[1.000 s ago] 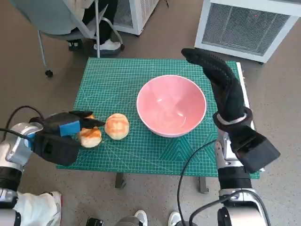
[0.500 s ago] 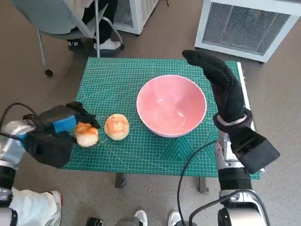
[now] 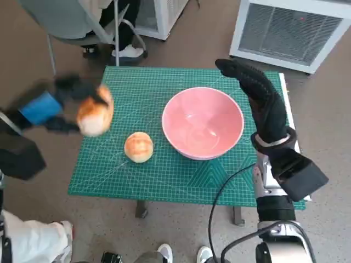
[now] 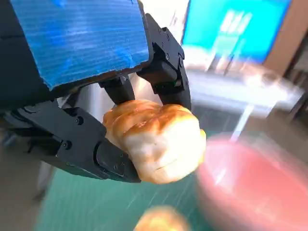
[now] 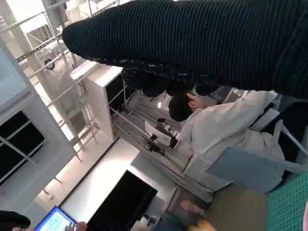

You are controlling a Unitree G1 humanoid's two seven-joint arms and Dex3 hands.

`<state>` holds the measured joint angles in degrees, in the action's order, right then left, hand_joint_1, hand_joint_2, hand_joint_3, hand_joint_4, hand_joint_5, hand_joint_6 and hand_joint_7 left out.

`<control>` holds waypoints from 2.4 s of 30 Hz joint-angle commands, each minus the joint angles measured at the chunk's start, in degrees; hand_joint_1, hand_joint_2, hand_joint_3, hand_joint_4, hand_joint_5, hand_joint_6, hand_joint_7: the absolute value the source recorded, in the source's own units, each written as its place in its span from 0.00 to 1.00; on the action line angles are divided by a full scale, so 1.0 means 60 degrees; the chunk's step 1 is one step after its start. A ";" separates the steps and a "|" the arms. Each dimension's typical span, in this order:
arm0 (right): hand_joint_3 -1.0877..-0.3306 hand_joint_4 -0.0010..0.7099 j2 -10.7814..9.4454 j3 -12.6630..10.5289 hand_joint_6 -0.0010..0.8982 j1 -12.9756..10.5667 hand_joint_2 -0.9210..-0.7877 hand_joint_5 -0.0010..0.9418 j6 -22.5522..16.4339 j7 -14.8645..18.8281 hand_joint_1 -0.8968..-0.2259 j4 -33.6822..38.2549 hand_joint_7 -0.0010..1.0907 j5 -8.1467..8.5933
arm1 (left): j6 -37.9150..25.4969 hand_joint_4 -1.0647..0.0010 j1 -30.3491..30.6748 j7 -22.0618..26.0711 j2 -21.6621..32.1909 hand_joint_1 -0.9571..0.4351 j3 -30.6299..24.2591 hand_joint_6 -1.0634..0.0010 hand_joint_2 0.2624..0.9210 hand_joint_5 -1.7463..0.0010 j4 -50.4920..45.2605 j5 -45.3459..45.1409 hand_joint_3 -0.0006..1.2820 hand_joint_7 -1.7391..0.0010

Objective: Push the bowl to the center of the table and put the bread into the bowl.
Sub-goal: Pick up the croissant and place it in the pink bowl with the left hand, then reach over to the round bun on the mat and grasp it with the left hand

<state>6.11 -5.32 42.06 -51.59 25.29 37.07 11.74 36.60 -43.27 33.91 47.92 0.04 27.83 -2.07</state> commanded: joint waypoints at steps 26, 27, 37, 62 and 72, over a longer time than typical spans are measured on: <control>0.36 0.43 0.0197 -0.0154 0.00 -0.0217 0.00 0.07 0.0025 0.0267 0.47 0.0032 0.68 0.0459 | 0.0692 0.45 -0.3697 -0.1569 -0.4146 0.69 0.3073 0.36 1.00 0.33 0.3718 -0.3598 0.07 0.31; 0.36 0.42 0.0194 -0.0163 0.00 -0.0226 0.00 0.07 0.0025 0.0262 0.47 0.0029 0.68 0.0463 | 0.0706 0.46 -0.3732 -0.1664 -0.4218 0.69 0.3137 0.36 1.00 0.33 0.3892 -0.3699 0.08 0.29; 0.38 0.42 0.0169 -0.0263 0.00 -0.0364 0.00 0.07 0.0022 0.0181 0.47 -0.0067 0.67 0.0522 | -0.0104 0.55 -0.3695 -0.1290 -0.4895 0.66 0.3305 0.55 0.99 0.35 0.5245 -0.3696 0.11 0.33; 0.39 0.42 0.0064 -0.0216 0.00 -0.0461 0.00 0.07 -0.0073 0.0104 0.46 -0.0112 0.65 0.0480 | -0.0327 0.91 -0.1708 0.0078 -0.3208 0.48 0.2223 0.96 0.88 0.99 0.1437 -0.2417 0.00 0.81; 0.39 0.41 0.0047 -0.0234 0.00 -0.0433 0.00 0.07 0.0007 0.0174 0.47 -0.0025 0.64 0.0607 | -0.0676 0.81 -0.0031 -0.0110 -0.1914 0.54 0.1195 0.76 0.86 0.99 -0.0961 -0.2055 0.00 0.92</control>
<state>6.53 -6.68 40.66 -52.25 25.91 36.22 15.24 32.82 -47.09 33.94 34.01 8.85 25.19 -14.86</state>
